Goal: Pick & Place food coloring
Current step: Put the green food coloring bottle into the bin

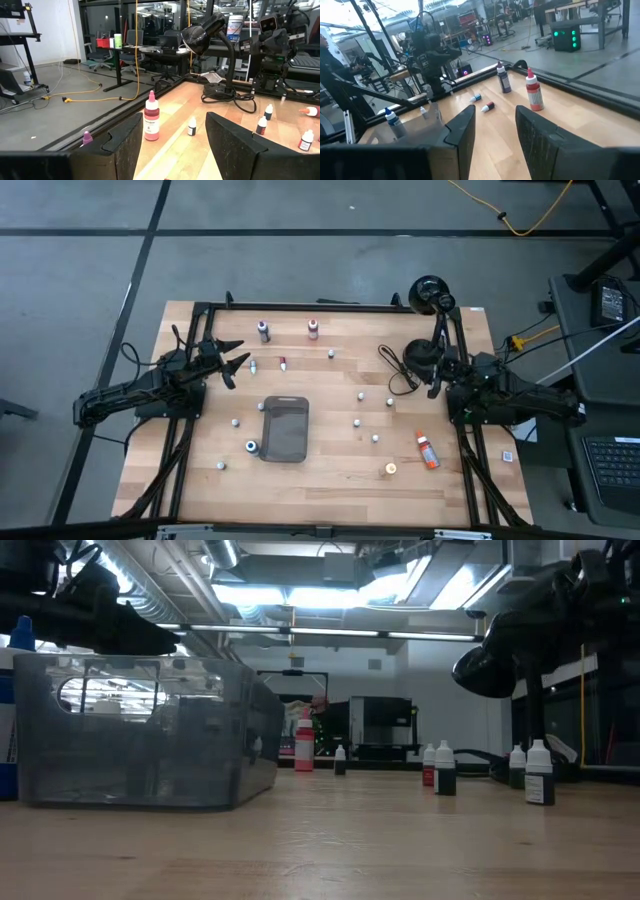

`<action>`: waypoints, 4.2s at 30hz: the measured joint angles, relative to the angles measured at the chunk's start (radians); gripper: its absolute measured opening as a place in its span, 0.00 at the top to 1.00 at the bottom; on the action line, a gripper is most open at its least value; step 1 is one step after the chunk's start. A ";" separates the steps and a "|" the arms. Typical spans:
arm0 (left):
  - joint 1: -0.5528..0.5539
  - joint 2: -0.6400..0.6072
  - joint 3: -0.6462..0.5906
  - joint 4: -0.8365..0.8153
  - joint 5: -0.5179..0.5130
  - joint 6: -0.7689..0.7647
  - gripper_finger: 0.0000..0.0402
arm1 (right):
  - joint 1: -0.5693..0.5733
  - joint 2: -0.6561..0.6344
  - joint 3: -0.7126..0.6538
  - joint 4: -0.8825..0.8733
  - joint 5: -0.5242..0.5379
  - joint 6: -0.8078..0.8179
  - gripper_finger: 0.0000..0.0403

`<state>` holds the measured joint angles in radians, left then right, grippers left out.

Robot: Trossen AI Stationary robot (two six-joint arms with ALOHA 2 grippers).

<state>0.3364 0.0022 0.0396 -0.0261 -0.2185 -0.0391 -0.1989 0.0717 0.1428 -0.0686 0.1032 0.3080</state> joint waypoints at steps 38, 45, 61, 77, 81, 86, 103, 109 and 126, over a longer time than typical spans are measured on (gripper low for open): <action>0.000 0.000 0.000 0.000 0.000 0.000 0.47 | 0.051 0.875 0.948 -0.804 -0.038 0.044 0.38; 0.000 0.000 0.000 0.000 0.000 0.000 0.47 | 0.114 0.923 0.947 -0.832 -0.046 0.002 0.34; 0.000 0.000 0.000 0.000 0.000 0.000 0.47 | 0.163 1.094 0.946 -0.887 -0.098 -0.209 0.36; 0.000 0.000 0.000 0.000 0.002 0.000 0.47 | 0.162 1.215 0.938 -1.031 -0.041 0.037 0.36; 0.000 0.000 0.000 0.000 0.002 0.000 0.47 | 0.171 1.216 0.897 -1.015 -0.041 0.156 0.36; 0.000 0.000 0.000 0.000 0.002 0.000 0.47 | 0.179 1.217 0.837 -0.978 -0.045 0.300 0.36; 0.000 0.000 0.000 0.000 0.002 0.000 0.47 | 0.192 1.329 0.763 -0.843 -0.053 0.612 0.36; 0.000 0.000 0.000 0.000 0.002 0.000 0.47 | 0.221 1.361 0.763 -0.832 -0.053 0.661 0.36; 0.000 0.000 0.000 0.000 0.002 0.000 0.47 | 0.284 1.374 0.655 -0.709 -0.052 0.723 0.36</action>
<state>0.3367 0.0025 0.0399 -0.0261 -0.2165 -0.0391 0.0847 1.4456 0.7973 -0.7780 0.0509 1.0306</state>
